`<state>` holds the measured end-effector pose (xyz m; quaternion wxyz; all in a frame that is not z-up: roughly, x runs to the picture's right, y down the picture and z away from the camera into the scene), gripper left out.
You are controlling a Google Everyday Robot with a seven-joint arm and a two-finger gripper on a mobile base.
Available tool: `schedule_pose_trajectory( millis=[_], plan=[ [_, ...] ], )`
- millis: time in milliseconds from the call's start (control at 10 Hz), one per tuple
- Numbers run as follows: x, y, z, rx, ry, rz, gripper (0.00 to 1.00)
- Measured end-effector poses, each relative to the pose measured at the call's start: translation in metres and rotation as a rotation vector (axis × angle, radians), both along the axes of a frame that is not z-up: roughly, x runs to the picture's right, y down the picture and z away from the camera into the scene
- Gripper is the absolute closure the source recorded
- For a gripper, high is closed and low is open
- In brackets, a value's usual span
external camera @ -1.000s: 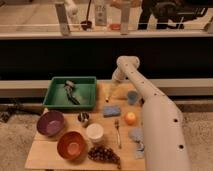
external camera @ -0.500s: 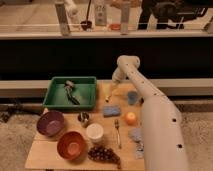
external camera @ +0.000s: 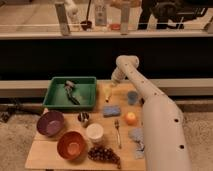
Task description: Place banana in metal cup
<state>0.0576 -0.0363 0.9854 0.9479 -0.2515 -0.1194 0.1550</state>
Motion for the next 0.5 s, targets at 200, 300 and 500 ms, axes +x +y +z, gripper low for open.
schedule_pose_trajectory(
  millis=[200,300,500],
  plan=[
    [-0.0032,-0.0013,-0.002,0.002,-0.001,-0.004,0.46],
    [-0.0047,-0.0016,-0.0031,0.002,-0.003,-0.007,0.46],
    [-0.0053,-0.0024,-0.0053,0.002,-0.003,-0.007,0.46]
  ],
)
